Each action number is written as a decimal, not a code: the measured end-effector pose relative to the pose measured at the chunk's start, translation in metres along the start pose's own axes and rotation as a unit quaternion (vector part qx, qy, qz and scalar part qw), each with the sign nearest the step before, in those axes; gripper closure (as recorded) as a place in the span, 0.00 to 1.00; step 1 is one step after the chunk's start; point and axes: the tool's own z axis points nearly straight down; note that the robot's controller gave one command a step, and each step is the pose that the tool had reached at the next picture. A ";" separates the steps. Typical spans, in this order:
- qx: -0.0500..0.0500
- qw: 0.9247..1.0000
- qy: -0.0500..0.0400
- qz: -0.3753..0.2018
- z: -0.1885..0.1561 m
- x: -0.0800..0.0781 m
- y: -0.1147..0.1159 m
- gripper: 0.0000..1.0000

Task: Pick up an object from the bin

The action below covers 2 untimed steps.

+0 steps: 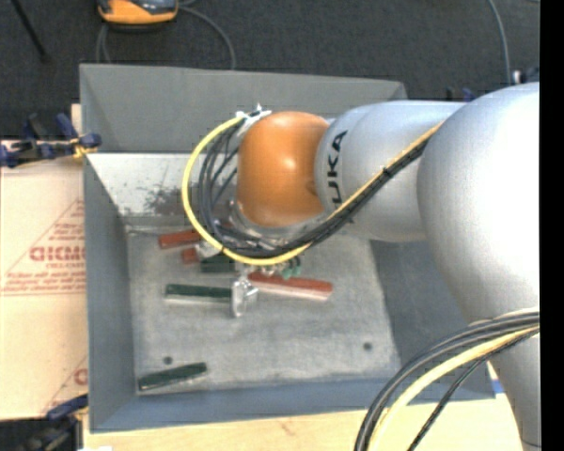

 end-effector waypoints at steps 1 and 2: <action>0.002 0.999 -0.001 -0.033 0.014 0.010 0.033 1.00; 0.002 0.999 -0.001 -0.032 0.014 0.010 0.033 1.00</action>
Offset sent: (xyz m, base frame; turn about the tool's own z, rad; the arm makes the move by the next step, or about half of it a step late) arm 0.0000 0.0000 0.0000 0.0000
